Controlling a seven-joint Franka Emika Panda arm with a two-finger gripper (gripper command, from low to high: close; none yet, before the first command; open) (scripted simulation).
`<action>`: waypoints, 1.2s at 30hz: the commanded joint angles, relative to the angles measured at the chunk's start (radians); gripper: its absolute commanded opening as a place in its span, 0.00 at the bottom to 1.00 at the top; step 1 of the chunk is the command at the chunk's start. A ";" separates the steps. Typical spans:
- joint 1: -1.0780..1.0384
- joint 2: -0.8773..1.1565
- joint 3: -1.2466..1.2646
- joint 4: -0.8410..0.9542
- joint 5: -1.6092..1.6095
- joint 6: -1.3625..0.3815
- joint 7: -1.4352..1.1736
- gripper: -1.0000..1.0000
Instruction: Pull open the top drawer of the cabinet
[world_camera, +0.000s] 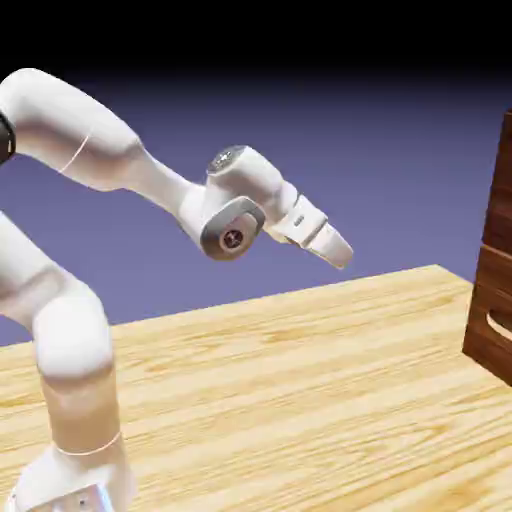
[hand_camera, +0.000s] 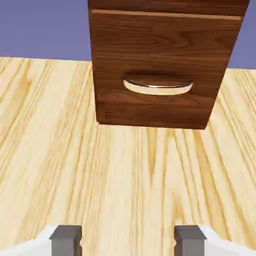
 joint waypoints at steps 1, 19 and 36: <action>-0.015 0.031 0.025 0.025 -0.044 -0.004 -0.003 0.50; -0.277 0.583 0.478 0.470 -0.826 -0.077 -0.053 0.50; -0.526 1.105 0.905 0.890 -1.566 -0.146 -0.101 0.50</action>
